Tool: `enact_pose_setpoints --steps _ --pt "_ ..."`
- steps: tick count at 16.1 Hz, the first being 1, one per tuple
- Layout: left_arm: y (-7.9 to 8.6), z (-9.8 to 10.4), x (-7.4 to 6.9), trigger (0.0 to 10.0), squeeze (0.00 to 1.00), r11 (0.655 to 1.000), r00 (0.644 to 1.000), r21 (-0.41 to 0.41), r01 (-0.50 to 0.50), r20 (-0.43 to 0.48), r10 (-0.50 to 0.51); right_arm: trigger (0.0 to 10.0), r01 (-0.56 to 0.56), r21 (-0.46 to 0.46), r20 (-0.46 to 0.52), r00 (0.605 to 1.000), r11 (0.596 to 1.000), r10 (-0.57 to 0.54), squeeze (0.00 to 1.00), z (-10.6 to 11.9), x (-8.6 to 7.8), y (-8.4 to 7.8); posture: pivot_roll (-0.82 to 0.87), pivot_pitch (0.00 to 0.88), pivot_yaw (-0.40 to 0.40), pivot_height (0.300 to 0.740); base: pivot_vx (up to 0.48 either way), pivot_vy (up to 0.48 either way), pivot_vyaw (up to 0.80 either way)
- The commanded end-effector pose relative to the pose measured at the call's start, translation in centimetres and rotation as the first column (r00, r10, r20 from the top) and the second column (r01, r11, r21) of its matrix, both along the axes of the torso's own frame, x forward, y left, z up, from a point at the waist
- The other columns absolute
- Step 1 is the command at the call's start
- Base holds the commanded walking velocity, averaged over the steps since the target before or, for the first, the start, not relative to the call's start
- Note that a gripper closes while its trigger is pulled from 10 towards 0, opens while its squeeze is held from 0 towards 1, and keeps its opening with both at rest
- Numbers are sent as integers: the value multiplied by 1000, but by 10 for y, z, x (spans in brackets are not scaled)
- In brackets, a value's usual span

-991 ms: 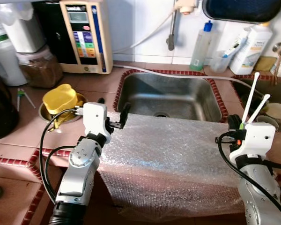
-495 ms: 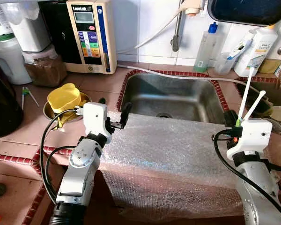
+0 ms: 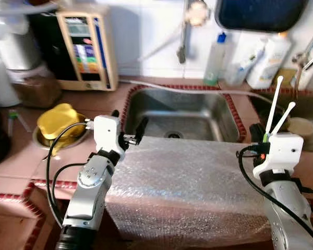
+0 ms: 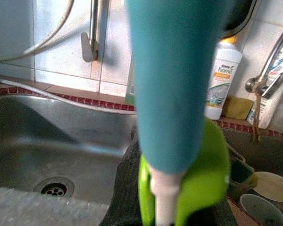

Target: Kitchen organization

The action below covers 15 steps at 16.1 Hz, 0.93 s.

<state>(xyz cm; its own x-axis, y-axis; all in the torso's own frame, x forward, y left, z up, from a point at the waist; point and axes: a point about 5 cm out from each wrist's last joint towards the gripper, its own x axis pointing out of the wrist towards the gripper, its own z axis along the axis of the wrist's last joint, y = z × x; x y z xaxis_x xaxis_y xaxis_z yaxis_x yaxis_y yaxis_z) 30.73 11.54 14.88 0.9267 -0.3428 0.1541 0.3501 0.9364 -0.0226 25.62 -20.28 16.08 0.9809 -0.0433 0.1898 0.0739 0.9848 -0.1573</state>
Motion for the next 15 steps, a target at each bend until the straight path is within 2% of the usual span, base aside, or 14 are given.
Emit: enact_pose_setpoints --steps 1,6,15 --pt "2 1 1 10000 0 1000 1000 8 -2 5 2 10000 -12 -9 12 1000 1000 12 0 5 0 1 37 0 35 740 334 0 0" --pt "2 1 1 10000 0 1000 1000 11 0 4 0 10000 -12 -8 8 1000 1000 12 0 3 0 2 41 0 38 740 332 0 0" --pt "3 -1 -3 10000 0 1000 1000 25 9 -3 -9 10000 -11 -3 2 1000 1000 11 0 1 0 3 48 0 38 740 0 0 0"
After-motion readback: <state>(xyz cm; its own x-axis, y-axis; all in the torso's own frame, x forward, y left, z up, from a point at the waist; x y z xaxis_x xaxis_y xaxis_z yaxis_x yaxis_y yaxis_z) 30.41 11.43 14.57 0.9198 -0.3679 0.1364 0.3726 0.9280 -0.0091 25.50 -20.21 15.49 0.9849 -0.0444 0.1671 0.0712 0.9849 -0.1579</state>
